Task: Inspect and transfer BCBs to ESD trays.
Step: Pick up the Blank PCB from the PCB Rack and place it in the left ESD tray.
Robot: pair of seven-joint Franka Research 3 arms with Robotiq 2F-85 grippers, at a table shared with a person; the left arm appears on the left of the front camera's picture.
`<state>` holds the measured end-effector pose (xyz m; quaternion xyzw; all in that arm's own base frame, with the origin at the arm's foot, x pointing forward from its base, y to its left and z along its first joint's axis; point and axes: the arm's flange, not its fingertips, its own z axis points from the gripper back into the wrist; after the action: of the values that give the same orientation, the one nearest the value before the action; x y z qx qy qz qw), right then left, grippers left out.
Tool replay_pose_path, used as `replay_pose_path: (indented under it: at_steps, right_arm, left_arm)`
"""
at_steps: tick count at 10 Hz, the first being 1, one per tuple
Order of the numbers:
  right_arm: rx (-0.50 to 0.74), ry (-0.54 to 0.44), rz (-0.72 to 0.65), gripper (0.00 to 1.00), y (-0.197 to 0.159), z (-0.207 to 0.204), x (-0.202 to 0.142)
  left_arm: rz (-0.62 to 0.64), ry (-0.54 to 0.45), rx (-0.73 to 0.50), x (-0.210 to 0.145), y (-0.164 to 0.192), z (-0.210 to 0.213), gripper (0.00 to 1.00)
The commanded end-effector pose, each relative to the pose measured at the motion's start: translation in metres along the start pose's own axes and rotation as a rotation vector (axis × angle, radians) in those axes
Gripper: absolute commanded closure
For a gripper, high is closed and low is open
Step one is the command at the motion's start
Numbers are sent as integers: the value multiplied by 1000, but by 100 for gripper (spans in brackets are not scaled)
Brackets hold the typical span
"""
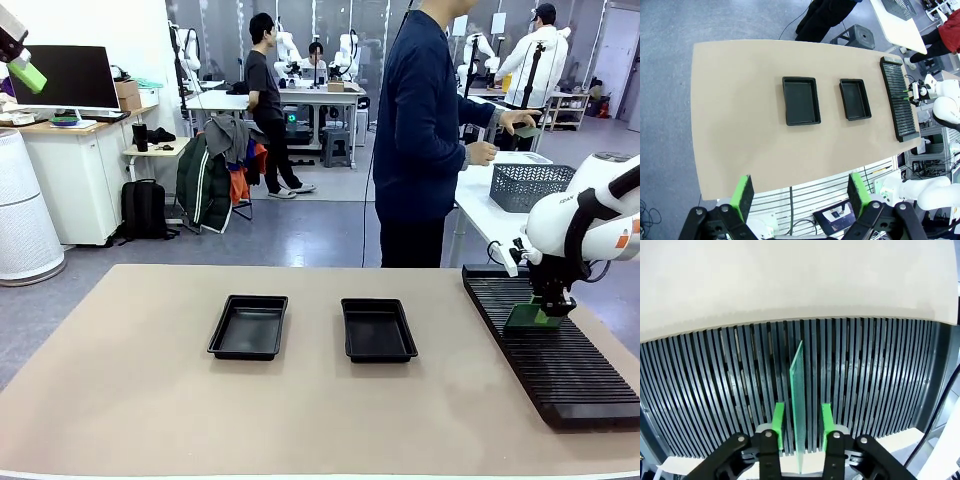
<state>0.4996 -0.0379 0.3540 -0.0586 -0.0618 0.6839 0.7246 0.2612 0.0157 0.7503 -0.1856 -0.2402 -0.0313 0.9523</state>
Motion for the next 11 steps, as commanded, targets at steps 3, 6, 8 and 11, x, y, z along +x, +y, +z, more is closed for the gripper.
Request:
replay_pose_path:
  at_steps: [3,6,8,11]
  right_arm:
    - [23,27,0,92,-7,-1,0]
    - [41,37,0,100,-8,-3,-1]
    - [45,19,23,100,-7,-7,-4]
    - [17,11,13,100,-4,0,0]
  left_arm:
    - [1,1,-1,-2,0,-1,0]
    - [1,1,-1,-2,0,-1,0]
    - [1,1,-1,-2,0,-1,0]
    - [1,1,-1,-2,0,-1,0]
